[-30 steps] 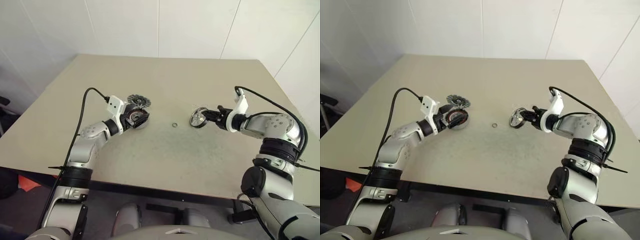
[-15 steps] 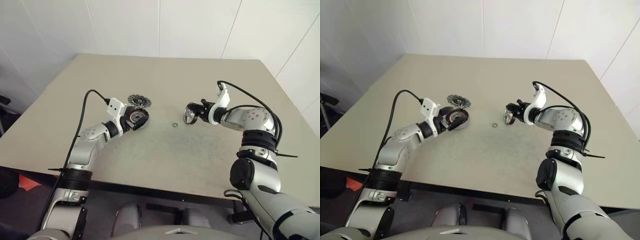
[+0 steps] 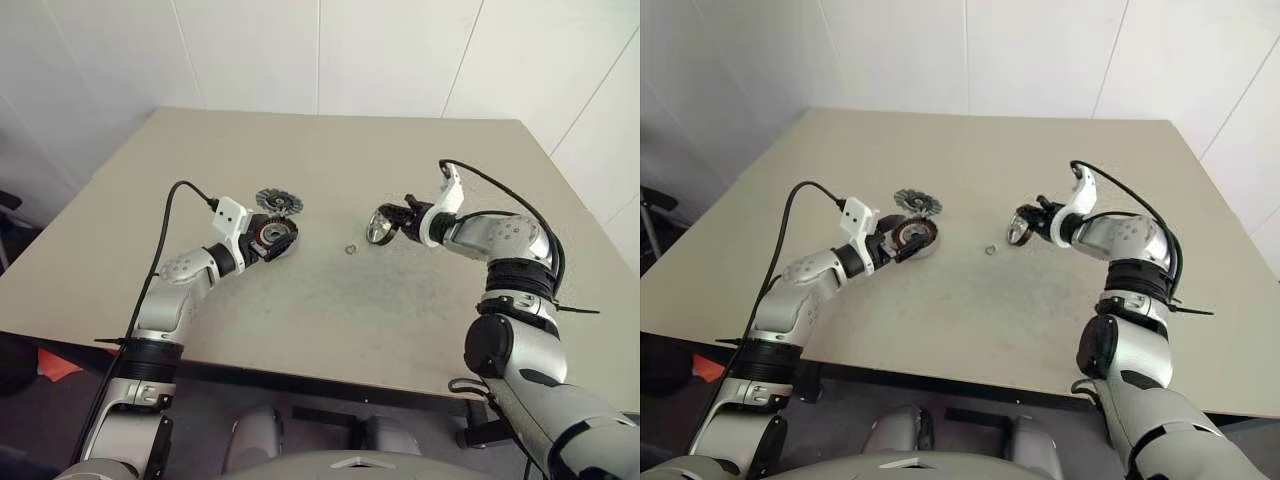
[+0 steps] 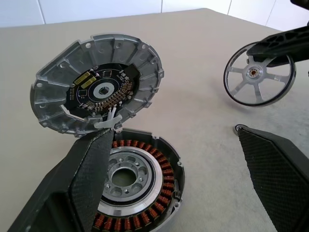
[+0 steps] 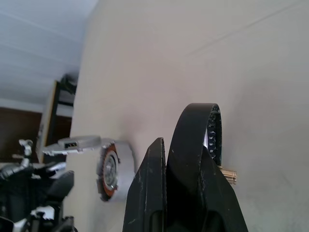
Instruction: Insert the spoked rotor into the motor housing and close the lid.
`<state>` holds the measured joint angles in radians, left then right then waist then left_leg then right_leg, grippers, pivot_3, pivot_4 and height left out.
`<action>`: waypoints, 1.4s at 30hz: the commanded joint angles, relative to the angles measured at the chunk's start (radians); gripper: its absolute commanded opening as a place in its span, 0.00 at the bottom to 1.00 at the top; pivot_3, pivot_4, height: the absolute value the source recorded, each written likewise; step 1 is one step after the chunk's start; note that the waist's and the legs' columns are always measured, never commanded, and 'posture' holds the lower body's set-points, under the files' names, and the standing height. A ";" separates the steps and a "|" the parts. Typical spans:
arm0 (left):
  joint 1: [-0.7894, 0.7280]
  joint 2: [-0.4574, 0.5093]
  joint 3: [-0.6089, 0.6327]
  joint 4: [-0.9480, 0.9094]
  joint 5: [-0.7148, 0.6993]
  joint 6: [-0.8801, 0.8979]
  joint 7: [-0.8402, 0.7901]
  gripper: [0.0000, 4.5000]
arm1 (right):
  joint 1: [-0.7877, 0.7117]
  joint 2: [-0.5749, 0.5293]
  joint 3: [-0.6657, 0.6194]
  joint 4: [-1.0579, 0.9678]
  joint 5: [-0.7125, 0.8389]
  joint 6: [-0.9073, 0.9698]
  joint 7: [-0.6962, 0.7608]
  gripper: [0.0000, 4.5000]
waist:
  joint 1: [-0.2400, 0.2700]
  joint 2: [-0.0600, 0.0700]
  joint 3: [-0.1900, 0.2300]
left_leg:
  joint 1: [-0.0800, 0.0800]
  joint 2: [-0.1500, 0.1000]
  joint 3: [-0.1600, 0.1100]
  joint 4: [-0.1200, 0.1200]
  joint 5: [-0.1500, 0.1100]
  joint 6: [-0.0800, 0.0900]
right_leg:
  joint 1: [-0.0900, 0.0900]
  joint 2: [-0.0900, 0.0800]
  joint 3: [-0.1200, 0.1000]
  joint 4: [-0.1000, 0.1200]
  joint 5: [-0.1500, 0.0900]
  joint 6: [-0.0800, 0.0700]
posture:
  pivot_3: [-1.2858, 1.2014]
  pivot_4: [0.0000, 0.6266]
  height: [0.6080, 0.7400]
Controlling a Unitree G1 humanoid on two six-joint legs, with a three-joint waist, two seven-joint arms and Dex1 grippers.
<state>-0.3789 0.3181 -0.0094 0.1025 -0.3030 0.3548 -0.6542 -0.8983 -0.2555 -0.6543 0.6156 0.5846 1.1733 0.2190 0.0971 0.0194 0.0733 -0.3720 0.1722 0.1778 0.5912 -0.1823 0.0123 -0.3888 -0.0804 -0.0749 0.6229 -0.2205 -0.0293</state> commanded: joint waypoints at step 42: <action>-0.017 0.014 -0.017 -0.013 0.023 -0.028 -0.003 0.97 | -0.154 -0.102 0.223 0.484 -0.204 -0.839 0.091 0.56 | 0.003 0.000 0.000 | -0.016 0.003 0.001 0.006 -0.002 0.004 | -0.014 0.001 -0.002 0.005 -0.001 -0.005 | 0.52 0.00 1.00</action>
<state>-0.3724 0.3296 -0.0321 0.1049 -0.2843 0.3475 -0.6516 -1.0421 -0.3364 -0.4483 1.1520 0.4024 0.3842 0.3130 0.0996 0.0196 0.0733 -0.3884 0.1756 0.1788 0.5974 -0.1843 0.0161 -0.4025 -0.0789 -0.0770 0.6283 -0.2218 -0.0340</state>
